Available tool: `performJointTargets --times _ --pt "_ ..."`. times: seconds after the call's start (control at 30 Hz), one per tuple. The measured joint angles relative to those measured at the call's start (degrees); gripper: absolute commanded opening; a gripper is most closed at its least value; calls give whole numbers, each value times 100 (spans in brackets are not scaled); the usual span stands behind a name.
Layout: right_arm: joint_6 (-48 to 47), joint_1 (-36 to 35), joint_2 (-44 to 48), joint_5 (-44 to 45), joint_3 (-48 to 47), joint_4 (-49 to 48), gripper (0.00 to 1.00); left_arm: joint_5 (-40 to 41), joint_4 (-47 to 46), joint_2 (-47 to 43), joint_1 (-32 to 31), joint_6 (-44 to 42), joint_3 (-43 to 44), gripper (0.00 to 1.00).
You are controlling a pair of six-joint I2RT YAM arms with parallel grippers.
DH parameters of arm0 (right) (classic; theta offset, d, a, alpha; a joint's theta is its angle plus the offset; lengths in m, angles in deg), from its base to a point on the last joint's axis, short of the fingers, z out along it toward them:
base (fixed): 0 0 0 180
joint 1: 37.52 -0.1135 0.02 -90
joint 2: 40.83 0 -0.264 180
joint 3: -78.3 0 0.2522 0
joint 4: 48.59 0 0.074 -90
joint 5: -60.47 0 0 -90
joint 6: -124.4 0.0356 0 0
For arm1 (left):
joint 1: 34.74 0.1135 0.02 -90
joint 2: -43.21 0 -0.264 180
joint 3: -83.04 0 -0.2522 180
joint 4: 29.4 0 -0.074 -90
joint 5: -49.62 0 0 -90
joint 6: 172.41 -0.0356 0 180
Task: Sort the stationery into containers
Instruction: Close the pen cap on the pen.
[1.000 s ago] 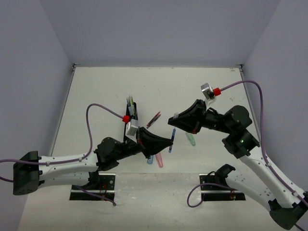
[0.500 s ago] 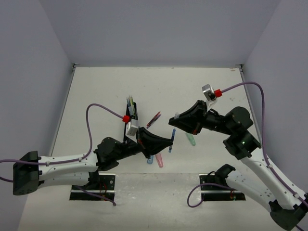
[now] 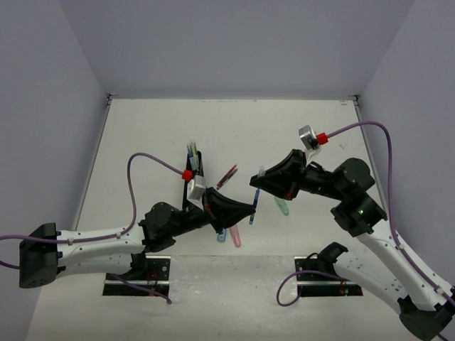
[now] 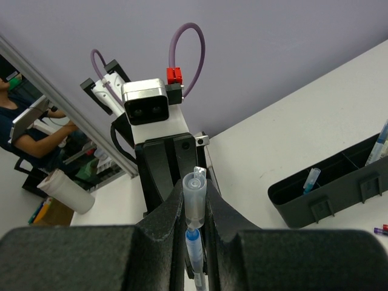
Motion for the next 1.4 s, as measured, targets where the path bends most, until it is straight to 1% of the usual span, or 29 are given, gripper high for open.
performJointTargets --times 0.37,0.67,0.77,0.83,1.03,1.1,1.2,1.27,1.33,1.4 --pt "-72 -2 2 0 0 5 0 53 101 0 -2 -91 110 0" --pt "-179 -2 155 4 161 -16 3 78 253 0 0 -111 223 0" --pt "-253 -2 190 11 165 -17 6 102 367 1 0 -123 293 0" --pt "-312 -2 194 26 165 -13 9 125 420 4 0 -126 327 0" --pt "-442 -22 199 40 214 -21 13 216 507 8 0 -124 390 0" --pt "-495 -30 199 51 227 -17 18 231 554 25 1 -124 414 0" --pt "-561 -36 199 104 229 -16 34 248 638 72 11 -124 496 0" --pt "-612 -54 196 112 233 2 42 271 650 90 11 -125 551 0" --pt "-652 -84 190 115 251 21 44 302 643 92 11 -126 605 0" --pt "-676 -102 189 127 293 31 44 316 627 92 11 -126 633 0"
